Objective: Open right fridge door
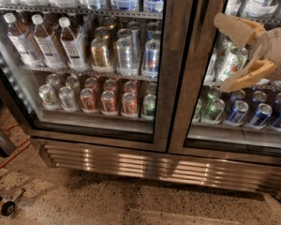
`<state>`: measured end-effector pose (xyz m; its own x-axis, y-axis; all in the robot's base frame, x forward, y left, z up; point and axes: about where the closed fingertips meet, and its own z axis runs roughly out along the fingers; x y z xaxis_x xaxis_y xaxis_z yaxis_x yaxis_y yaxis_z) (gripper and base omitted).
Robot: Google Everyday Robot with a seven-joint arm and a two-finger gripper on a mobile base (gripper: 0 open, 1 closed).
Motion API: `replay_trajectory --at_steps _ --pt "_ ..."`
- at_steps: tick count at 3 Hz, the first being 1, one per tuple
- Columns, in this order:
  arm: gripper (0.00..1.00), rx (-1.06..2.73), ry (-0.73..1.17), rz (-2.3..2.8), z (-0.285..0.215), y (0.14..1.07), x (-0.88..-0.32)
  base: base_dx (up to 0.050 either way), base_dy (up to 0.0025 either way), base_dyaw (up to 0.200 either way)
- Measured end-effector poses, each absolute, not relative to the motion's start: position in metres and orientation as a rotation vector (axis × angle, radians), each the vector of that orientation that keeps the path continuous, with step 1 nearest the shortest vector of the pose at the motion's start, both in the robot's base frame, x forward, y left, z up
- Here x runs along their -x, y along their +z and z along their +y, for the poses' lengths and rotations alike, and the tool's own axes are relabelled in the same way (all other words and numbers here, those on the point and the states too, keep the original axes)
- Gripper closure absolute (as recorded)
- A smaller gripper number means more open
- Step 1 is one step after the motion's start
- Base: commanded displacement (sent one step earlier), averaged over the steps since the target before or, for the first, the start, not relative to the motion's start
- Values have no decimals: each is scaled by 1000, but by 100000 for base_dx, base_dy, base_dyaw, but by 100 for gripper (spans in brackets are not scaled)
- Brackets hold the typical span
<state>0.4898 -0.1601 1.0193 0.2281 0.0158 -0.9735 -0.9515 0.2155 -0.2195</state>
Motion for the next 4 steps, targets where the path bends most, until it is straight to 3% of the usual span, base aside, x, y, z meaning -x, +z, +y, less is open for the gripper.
replay_trajectory --at_steps 4 --pt "0 1015 835 1130 -178 1019 -494 0 0 0"
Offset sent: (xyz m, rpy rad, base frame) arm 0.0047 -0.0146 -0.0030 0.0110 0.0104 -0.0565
